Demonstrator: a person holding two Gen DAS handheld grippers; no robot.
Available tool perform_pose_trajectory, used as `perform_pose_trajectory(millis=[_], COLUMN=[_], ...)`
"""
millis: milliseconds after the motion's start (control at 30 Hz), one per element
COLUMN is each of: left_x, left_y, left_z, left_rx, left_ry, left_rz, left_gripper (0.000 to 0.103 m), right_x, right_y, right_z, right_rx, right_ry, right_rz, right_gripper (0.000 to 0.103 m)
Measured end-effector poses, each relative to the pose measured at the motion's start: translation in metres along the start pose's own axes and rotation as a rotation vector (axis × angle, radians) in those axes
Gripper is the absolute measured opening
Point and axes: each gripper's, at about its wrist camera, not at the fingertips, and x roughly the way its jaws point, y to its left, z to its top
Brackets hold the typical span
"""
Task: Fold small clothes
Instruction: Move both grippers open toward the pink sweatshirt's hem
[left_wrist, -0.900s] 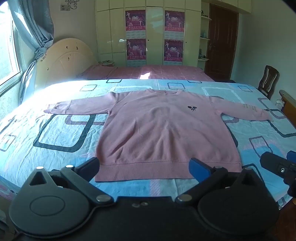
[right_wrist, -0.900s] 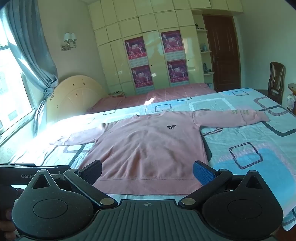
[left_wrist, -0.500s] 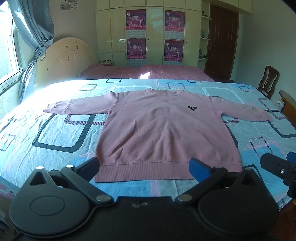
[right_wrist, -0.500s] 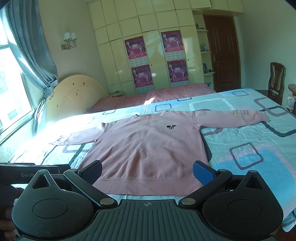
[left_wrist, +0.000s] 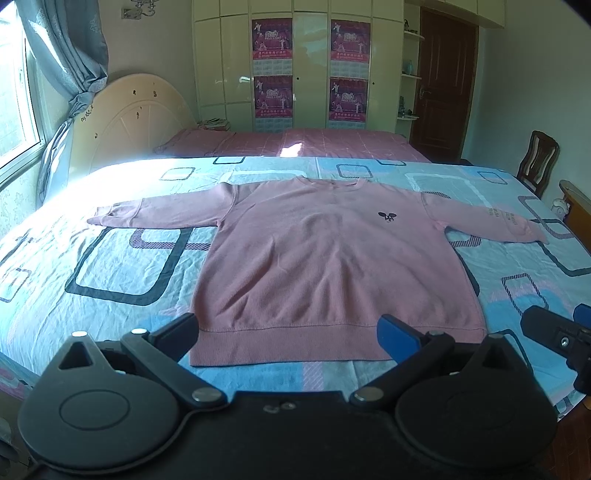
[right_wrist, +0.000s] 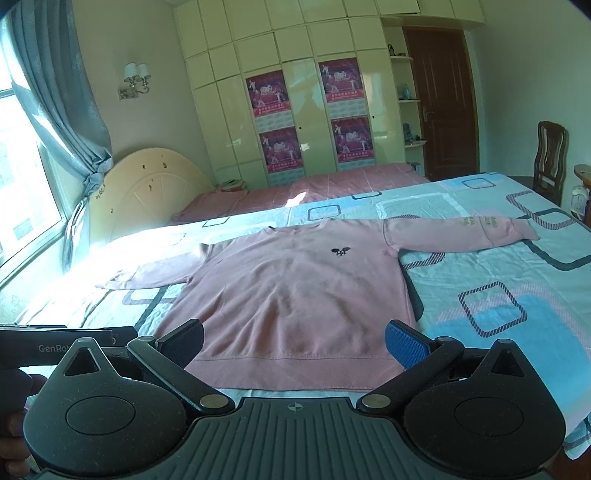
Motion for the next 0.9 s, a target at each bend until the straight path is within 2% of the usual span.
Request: perform_pose_trajectory(millis=[500, 733, 900], left_x=[0.015, 0.033, 0.052], left_y=[0.009, 0.015, 0.017], left_z=[0.006, 0.013, 0.018], left_rx=[-0.003, -0.009, 0.006], left_ry=[-0.011, 0.016, 0.064], left_rz=[0.008, 0.006, 0.013], left_gripper=[0.103, 0.103, 0.103], right_x=[0.019, 0.034, 0.050], right_y=[0.001, -0.002, -0.005], right_z=[0.003, 0.003, 0.006], right_rx=[0.003, 0.008, 0.015], right_ry=[0.014, 0.025, 0.037], right_rz=[-0.031, -0.053, -0.078], right_gripper=[0.103, 0.103, 0.103])
